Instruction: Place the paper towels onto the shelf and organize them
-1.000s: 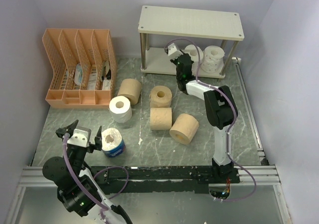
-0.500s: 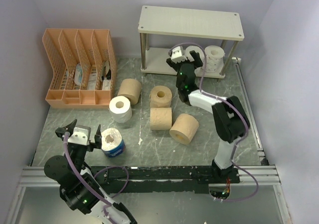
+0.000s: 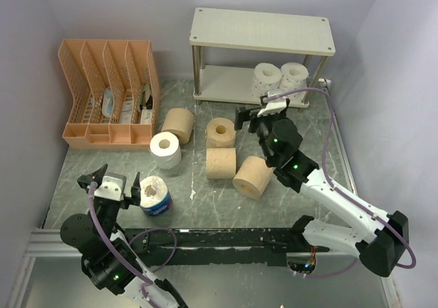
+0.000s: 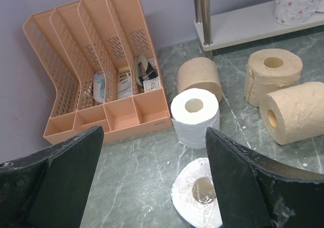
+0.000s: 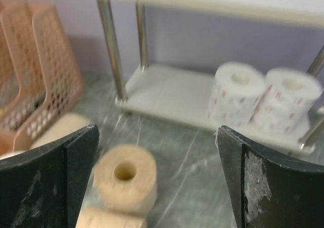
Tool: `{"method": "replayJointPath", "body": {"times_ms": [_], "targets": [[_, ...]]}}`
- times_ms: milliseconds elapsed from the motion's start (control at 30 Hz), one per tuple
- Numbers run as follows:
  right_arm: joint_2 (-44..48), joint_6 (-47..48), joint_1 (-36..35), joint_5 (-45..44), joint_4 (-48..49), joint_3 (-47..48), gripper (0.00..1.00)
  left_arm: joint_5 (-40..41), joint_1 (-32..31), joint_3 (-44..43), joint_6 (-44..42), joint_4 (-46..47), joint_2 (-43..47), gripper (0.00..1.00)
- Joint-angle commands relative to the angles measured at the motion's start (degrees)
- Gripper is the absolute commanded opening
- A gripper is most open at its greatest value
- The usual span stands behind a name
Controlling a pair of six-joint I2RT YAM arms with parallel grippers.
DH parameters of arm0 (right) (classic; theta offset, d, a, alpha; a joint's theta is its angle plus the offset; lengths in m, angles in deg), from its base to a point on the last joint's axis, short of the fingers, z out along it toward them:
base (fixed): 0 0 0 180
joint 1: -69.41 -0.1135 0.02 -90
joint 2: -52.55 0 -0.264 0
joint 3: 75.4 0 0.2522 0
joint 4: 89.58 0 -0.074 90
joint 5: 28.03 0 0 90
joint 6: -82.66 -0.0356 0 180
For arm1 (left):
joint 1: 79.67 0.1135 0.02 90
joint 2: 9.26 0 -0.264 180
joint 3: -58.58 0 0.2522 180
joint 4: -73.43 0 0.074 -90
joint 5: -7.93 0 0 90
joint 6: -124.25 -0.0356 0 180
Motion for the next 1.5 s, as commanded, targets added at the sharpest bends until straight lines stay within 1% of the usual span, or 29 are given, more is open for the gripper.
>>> {"method": "replayJointPath", "body": {"times_ms": [0,100,133,233,300,367,400,467,533,567,667,800,933,1067,1200,1300,1333,1467], "targets": [[-0.74,-12.63,-0.21,4.14,-28.08,0.85,1.00,-1.94,-1.55,-0.81,-0.85,-0.19,-1.88,0.94],[-3.32,-17.62,-1.49,7.41,-44.02,6.74,1.00,-0.96,-4.48,-0.99,-0.42,0.01,-5.49,0.94],[-5.05,-20.28,-2.89,7.09,-51.01,10.69,1.00,-0.51,-5.84,-0.99,-0.09,0.08,-6.81,0.94],[-12.80,-28.96,-10.54,-0.73,-73.53,22.15,1.00,0.75,-9.28,-0.83,0.71,0.46,-10.77,0.94],[-17.65,-33.93,-16.02,-6.35,-86.06,27.18,1.00,1.13,-10.45,-0.75,0.97,0.57,-11.84,0.94],[-21.75,-38.36,-20.13,-7.73,-95.47,29.69,1.00,1.14,-10.50,-0.65,0.98,0.65,-11.45,0.94],[-22.88,-39.43,-22.33,-7.47,-97.92,29.99,1.00,1.14,-10.54,-0.64,1.03,0.67,-11.14,0.93],[-23.02,-39.09,-24.32,-4.12,-98.03,29.48,0.99,1.43,-10.52,-0.56,1.17,0.83,-10.28,0.93],[-22.75,-39.39,-25.43,-1.20,-98.27,29.60,0.96,1.63,-10.54,-0.55,1.28,0.85,-10.00,0.94],[-22.61,-39.35,-26.03,-0.52,-98.42,29.31,0.93,1.80,-10.53,-0.55,1.38,0.82,-10.08,0.94],[-20.80,-40.31,-26.79,0.72,-98.47,27.31,0.91,2.14,-10.57,-0.55,1.42,0.76,-10.05,0.94],[-19.28,-43.07,-26.88,-3.61,-98.38,24.64,0.90,2.31,-10.45,-0.64,1.41,0.73,-8.23,0.94],[-21.27,-45.91,-26.89,-5.93,-97.96,21.96,0.91,2.96,-10.43,-0.81,1.67,0.69,-7.35,0.94],[-24.20,-50.45,-26.92,-9.54,-98.42,19.81,0.92,2.98,-10.42,-1.05,1.44,0.49,-7.14,0.94],[-25.16,-55.51,-26.81,-12.68,-98.32,17.54,0.94,3.00,-10.50,-1.17,1.42,0.42,-6.32,0.94],[-25.92,-56.82,-26.76,-13.59,-95.79,15.57,0.94,2.90,-10.62,-1.34,1.25,0.25,-5.90,0.94],[-26.05,-56.66,-26.75,-13.44,-94.47,14.87,0.93,2.89,-10.73,-1.34,1.24,0.19,-5.79,0.94],[-25.20,-54.69,-25.36,-12.17,-88.15,12.86,0.82,2.89,-11.29,-1.41,1.24,0.19,-5.72,0.93]]}}
